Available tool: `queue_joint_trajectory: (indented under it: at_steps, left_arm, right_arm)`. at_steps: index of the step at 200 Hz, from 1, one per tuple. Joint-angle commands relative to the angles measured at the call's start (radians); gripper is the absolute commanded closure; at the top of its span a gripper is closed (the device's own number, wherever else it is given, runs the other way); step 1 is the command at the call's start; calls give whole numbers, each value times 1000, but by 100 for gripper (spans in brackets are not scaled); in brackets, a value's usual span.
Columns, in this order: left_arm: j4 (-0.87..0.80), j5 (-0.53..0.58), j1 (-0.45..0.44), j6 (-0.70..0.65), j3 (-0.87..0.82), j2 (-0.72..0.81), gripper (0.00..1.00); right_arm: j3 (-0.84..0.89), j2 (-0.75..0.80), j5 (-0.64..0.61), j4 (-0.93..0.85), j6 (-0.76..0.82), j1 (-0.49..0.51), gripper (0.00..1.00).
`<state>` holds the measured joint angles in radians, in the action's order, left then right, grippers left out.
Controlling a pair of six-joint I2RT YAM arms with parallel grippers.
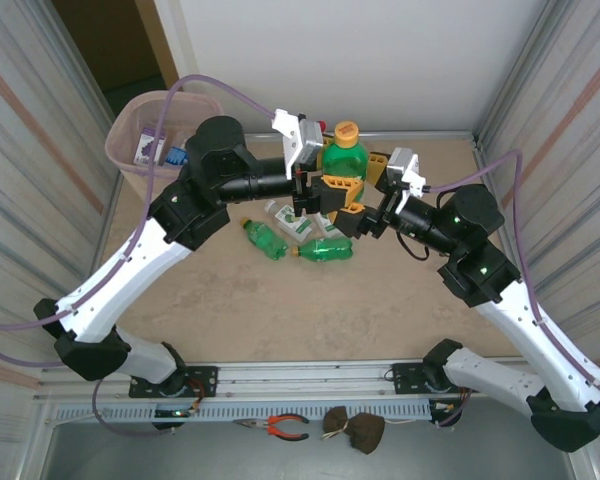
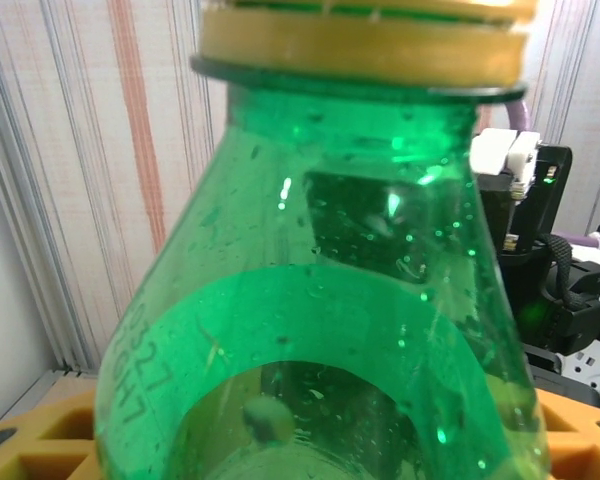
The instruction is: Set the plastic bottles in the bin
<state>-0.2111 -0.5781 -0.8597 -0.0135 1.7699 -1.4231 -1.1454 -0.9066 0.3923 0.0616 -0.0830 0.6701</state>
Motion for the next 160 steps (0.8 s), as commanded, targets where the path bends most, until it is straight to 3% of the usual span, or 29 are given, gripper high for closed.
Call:
queue_joint_trajectory:
  at_steps: [1,59,117,160]
  left_arm:
    - [-50,54,7,-30,47,17,48]
    - [-90,88,176,86,47,25,50]
    - [-65,113,480,342,-48,50,54]
    - [15,226,669,569,-187,56,56]
  right_arm:
    - [5,33,-3,5,12,6,14]
    - [19,71,-27,-38,12,7,11]
    - [25,85,-52,-60,17,6,11]
    - [20,78,-52,-64,22,7,11]
